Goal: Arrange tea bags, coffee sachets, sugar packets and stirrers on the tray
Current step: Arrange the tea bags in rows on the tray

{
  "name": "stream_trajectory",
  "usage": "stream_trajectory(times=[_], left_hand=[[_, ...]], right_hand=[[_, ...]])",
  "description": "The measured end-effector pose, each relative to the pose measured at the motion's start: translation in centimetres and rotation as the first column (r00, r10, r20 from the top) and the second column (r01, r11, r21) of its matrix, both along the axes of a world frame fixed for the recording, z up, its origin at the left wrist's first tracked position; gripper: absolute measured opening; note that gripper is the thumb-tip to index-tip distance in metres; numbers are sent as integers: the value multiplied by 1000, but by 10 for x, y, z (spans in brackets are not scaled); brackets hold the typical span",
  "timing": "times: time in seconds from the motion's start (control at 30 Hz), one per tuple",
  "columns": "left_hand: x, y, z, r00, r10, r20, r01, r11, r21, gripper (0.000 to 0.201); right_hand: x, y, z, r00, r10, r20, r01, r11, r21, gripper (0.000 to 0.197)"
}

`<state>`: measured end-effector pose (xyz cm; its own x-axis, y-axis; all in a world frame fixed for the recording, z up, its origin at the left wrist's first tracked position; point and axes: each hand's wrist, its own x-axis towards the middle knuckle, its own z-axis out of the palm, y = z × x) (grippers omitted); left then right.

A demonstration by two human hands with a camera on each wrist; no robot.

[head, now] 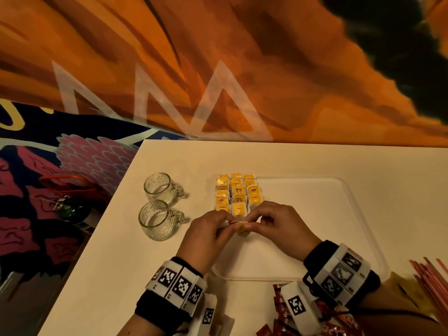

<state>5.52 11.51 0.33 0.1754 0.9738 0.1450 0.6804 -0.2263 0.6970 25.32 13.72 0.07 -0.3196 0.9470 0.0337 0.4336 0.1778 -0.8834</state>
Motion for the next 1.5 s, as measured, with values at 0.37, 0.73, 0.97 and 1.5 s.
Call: stream_trajectory(times=[0.37, 0.73, 0.97, 1.5], left_hand=[[-14, -18, -44, 909, 263, 324, -85, 877, -472, 22], [-16, -13, -49, 763, 382, 522, -63, 847, -528, 26], [-16, -11, -52, 761, 385, 522, -60, 843, -535, 29], [-8, -5, -31, 506, 475, 720, 106, 794, -598, 30]], right_hand=[[34, 29, -44, 987, -144, 65, 158, 922, -355, 10], [26, 66, -60, 941, -333, 52, 329, 876, -353, 14], [21, 65, -61, 930, -365, 49, 349, 832, -432, 11], [8, 50, -37, 911, -409, 58, 412, 886, -212, 26]])
